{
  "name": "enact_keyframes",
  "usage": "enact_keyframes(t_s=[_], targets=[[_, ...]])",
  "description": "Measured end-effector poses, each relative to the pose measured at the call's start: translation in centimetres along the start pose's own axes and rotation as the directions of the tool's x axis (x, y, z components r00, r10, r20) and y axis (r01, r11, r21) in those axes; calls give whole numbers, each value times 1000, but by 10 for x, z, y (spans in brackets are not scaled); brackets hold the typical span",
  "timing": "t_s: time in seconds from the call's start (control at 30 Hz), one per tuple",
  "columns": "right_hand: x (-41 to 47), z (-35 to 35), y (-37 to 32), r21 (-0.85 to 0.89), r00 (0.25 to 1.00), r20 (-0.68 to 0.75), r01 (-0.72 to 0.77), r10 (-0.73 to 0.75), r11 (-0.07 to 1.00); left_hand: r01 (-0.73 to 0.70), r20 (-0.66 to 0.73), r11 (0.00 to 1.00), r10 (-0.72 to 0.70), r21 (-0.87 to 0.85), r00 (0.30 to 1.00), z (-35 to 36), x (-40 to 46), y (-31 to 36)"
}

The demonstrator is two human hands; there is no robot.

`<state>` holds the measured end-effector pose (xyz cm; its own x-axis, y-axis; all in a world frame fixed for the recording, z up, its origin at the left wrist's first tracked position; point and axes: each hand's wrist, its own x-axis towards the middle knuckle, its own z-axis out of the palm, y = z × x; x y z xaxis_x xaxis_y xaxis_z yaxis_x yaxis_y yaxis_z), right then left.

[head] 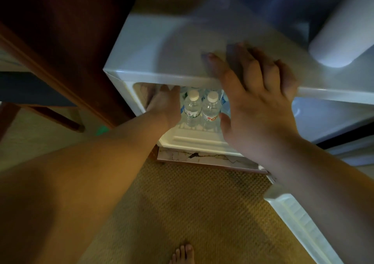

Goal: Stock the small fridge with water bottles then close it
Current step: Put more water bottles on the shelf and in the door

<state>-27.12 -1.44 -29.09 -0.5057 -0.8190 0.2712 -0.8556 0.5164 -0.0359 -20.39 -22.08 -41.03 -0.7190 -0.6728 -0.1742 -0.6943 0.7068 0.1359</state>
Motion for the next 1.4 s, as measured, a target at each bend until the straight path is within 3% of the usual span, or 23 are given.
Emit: enact_keyframes(t_s=[0.13,0.27,0.43,0.67,0.93,1.17,1.4], targets=[[1,-8,1,9,998,66,15,-16,1000,38,44,993,-34,-109,998,-23,-54,14],[4,-32,2,64,961,273,34,-51,997,101,63,934,-85,-342,994,-58,-135,30],[-18,-107,3,167,897,431,24,-95,986,16,-110,901,-71,-433,991,-131,-231,44],[-92,-303,-18,386,970,228,-9,-86,922,-170,-386,875,-21,-453,922,-300,-334,69],[-83,-504,14,389,999,39,20,-38,921,-320,-507,876,103,-361,856,-480,-391,114],[-24,-594,49,296,993,-65,-75,98,952,-427,-597,833,152,-351,788,-582,-359,147],[73,-625,79,284,946,-159,-230,282,931,-475,-627,842,230,-255,744,-655,-243,170]])
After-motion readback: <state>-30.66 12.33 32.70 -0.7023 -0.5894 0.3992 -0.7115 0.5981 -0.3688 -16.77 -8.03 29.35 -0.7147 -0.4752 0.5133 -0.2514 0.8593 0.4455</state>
